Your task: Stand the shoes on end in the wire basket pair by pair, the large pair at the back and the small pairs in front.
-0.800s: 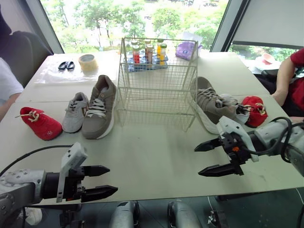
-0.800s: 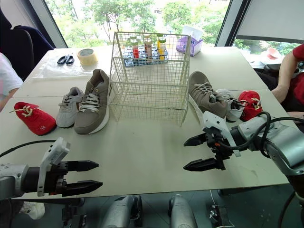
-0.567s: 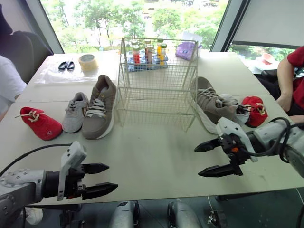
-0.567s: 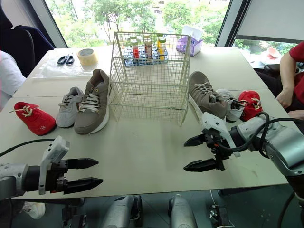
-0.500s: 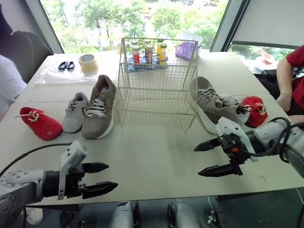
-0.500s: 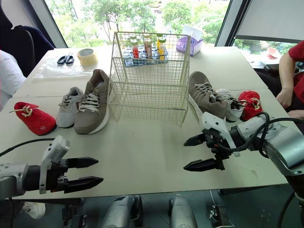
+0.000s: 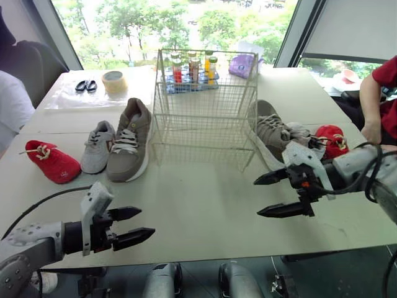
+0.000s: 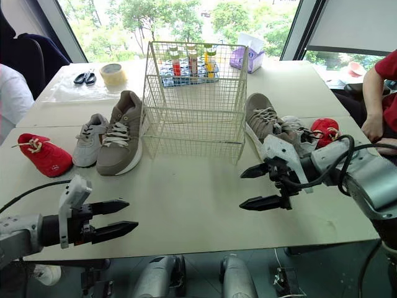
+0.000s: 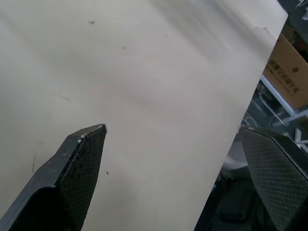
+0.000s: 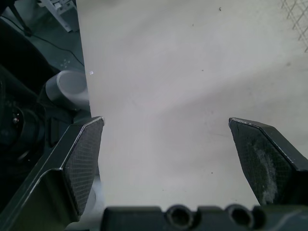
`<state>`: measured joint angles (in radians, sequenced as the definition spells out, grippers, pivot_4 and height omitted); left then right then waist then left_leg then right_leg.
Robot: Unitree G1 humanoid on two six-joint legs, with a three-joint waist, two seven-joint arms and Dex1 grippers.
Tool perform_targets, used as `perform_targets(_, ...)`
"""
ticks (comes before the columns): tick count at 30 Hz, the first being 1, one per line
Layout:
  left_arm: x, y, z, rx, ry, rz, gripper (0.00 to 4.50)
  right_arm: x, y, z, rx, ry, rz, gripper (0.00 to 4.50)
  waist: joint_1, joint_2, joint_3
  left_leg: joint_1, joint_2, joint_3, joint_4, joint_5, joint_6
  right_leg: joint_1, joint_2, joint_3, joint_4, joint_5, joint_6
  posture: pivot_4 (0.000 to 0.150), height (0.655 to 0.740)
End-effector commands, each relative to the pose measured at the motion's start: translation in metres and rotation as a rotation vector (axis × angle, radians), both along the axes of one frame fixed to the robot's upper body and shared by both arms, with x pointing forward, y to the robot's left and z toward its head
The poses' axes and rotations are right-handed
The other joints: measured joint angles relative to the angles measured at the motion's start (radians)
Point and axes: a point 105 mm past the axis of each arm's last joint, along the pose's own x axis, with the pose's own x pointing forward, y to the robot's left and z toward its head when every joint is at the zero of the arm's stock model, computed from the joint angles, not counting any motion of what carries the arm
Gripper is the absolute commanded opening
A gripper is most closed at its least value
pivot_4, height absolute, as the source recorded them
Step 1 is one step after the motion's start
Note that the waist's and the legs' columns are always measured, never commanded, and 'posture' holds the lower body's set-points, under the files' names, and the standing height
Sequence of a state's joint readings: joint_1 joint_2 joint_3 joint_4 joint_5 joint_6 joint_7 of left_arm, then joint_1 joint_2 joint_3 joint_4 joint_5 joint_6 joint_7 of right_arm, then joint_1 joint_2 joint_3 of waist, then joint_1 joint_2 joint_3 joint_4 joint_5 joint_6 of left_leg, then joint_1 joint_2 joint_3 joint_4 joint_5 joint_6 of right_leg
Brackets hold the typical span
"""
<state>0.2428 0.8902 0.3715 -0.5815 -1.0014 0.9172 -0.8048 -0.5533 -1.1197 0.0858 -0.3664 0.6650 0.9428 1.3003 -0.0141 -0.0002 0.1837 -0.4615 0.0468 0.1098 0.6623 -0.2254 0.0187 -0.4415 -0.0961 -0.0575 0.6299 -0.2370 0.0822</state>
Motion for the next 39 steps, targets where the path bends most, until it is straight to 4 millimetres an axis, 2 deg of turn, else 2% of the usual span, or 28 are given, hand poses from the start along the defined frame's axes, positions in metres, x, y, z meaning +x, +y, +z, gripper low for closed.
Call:
perform_targets(1, 0.009, 0.012, 0.046, 0.054, -0.119, -0.086, 4.5, 0.0, 0.027, 0.076, 0.07, -0.167, 0.161, 4.49, -0.002, 0.001, 0.002, 0.0, 0.0, 0.0, 0.0, 0.0, 0.0, -0.001, 0.0, 0.0, 0.001, 0.001, -0.001, 0.15, 0.7351)
perform_targets(3, 0.012, 0.015, 0.07, 0.134, -0.169, -0.173, 4.5, 0.02, 0.042, 0.104, 0.069, -0.301, 0.194, 4.49, -0.004, 0.001, 0.001, -0.002, 0.002, 0.0, 0.0, 0.001, -0.002, -0.005, 0.001, -0.003, 0.001, 0.002, -0.004, 0.15, 0.7351)
perform_targets(4, 0.015, 0.014, 0.08, 0.143, -0.192, -0.197, 4.5, 0.031, 0.047, 0.108, 0.049, -0.35, 0.196, 4.49, -0.003, 0.0, -0.001, -0.001, 0.002, -0.001, -0.001, 0.001, -0.002, -0.003, 0.001, -0.004, -0.001, 0.002, -0.004, 0.15, 0.7351)
perform_targets(7, 0.024, -0.004, 0.101, 0.161, -0.3, -0.258, 4.5, 0.059, 0.057, 0.098, -0.07, -0.429, 0.244, 4.49, -0.002, -0.002, -0.004, 0.0, 0.0, 0.001, -0.008, 0.001, -0.002, -0.002, 0.001, -0.005, -0.008, 0.002, -0.003, 0.15, 0.7351)
perform_targets(10, 0.025, -0.024, 0.111, 0.107, -0.36, -0.3, 4.5, 0.069, 0.065, 0.078, -0.171, -0.421, 0.326, 4.49, 0.002, -0.002, -0.003, -0.003, -0.004, 0.006, -0.008, 0.003, 0.002, -0.001, -0.001, -0.004, -0.005, 0.003, -0.002, 0.15, 0.7351)
perform_targets(13, 0.02, -0.04, 0.114, 0.065, -0.389, -0.316, 4.5, 0.081, 0.065, 0.06, -0.269, -0.419, 0.352, 4.49, 0.001, -0.002, -0.002, -0.007, -0.004, 0.009, 0.001, 0.003, 0.002, -0.004, -0.001, -0.004, 0.001, 0.004, 0.007, 0.15, 0.7351)
perform_targets(17, 0.012, -0.058, 0.114, -0.02, -0.396, -0.307, 4.5, 0.102, 0.058, 0.044, -0.353, -0.417, 0.298, 4.49, 0.0, -0.002, -0.002, -0.005, -0.004, 0.009, 0.002, 0.003, 0.002, -0.002, 0.0, -0.004, 0.001, 0.004, 0.011, 0.15, 0.7351)
perform_targets(23, 0.0, -0.064, 0.087, -0.012, -0.307, -0.278, 4.5, 0.111, 0.051, 0.026, -0.412, -0.365, 0.273, 4.49, -0.001, -0.002, -0.002, 0.0, -0.003, 0.008, 0.002, 0.004, 0.0, 0.002, 0.0, -0.004, 0.003, 0.004, 0.01, 0.15, 0.7351)
perform_targets(26, 0.002, -0.061, 0.081, -0.012, -0.289, -0.249, 4.5, 0.115, 0.051, 0.021, -0.429, -0.364, 0.258, 3.76, -0.001, -0.002, -0.002, 0.0, -0.003, 0.008, 0.002, 0.004, 0.0, 0.002, 0.001, -0.004, 0.004, 0.004, 0.01, 0.15, 0.7351)
perform_targets(33, 0.008, -0.057, 0.078, -0.018, -0.295, -0.233, 4.5, 0.122, 0.055, 0.014, -0.461, -0.391, 0.226, 0.2, -0.003, -0.002, -0.003, 0.001, -0.003, 0.008, 0.002, 0.005, -0.002, 0.003, 0.001, -0.004, 0.004, 0.005, 0.009, 0.15, 0.7351)
perform_targets(37, 0.011, -0.059, 0.075, -0.027, -0.296, -0.229, 4.5, 0.128, 0.058, 0.022, -0.432, -0.472, 0.199, 0.08, -0.007, -0.002, -0.003, 0.001, -0.002, 0.009, 0.002, 0.005, -0.002, 0.002, 0.002, -0.004, 0.005, 0.005, 0.009, 0.15, 0.7351)
perform_targets(39, 0.01, -0.061, 0.075, -0.037, -0.293, -0.24, 4.5, 0.125, 0.059, 0.028, -0.428, -0.533, 0.243, 0.08, -0.006, -0.002, -0.003, 0.001, -0.001, 0.009, 0.002, 0.005, -0.003, 0.002, 0.003, -0.004, 0.005, 0.005, 0.009, 0.15, 0.7351)
